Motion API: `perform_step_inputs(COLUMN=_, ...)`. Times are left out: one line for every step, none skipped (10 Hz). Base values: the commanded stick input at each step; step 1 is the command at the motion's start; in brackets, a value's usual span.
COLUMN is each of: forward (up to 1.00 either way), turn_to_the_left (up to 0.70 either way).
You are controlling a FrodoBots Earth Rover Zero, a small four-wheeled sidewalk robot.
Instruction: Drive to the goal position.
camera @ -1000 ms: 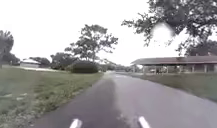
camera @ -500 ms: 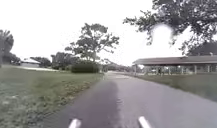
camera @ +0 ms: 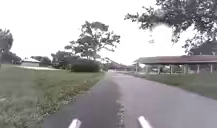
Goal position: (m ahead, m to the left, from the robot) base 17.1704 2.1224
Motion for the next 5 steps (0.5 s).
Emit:
perform_step_inputs(forward=0.70, turn_to_the_left=0.00)
perform_step_inputs(forward=0.70, turn_to_the_left=0.00)
perform_step_inputs(forward=0.70, turn_to_the_left=-0.09)
perform_step_inputs(forward=0.70, turn_to_the_left=-0.25)
perform_step_inputs(forward=0.70, turn_to_the_left=-0.33)
